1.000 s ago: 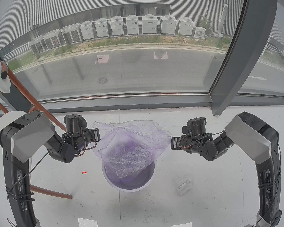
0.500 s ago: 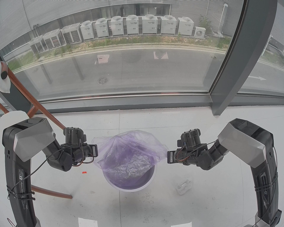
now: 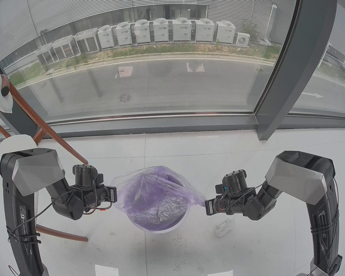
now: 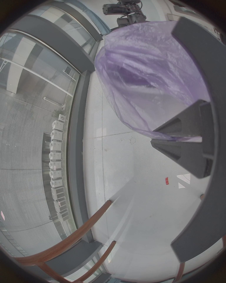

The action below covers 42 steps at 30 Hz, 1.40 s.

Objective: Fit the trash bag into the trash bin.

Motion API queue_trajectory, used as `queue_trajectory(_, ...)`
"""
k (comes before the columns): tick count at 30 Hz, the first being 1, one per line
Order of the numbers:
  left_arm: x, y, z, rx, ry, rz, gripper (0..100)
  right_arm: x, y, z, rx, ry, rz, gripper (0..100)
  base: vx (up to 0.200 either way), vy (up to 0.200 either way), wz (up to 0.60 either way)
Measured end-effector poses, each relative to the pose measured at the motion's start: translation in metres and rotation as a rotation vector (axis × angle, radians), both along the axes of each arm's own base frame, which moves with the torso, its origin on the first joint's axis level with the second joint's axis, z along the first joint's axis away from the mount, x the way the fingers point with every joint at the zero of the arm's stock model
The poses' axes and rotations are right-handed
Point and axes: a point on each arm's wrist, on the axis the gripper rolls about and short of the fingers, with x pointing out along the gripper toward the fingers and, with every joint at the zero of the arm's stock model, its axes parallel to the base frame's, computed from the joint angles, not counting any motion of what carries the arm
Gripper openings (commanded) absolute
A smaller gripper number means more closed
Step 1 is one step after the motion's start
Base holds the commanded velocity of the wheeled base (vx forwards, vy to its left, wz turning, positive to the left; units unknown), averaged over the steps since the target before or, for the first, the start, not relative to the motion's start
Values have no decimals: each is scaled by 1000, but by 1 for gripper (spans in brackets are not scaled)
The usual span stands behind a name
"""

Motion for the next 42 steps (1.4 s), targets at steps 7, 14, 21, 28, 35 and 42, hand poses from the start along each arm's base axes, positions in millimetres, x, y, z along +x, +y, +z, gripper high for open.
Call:
queue_trajectory(7,-30,2,-1,-14,-91,-100,0,-9,-3,1,48,-68,31,0,0,0,0)
queue_trajectory(14,-52,5,1,-29,-183,-142,0,-18,-7,2,79,-205,88,0,0,0,0)
queue_trajectory(21,-69,7,-12,-38,-102,-178,0,-27,-13,0,115,-272,121,0,0,0,0)
queue_trajectory(28,-67,8,-14,-40,-101,-176,0,-25,-23,-1,128,-285,102,100,0,0,0)
queue_trajectory(35,-66,7,-13,-44,-108,-177,0,-21,-34,21,237,-289,13,100,0,0,0)
queue_trajectory(42,-65,6,-9,-48,-123,-179,0,-33,-43,71,443,-155,-100,100,0,0,0)
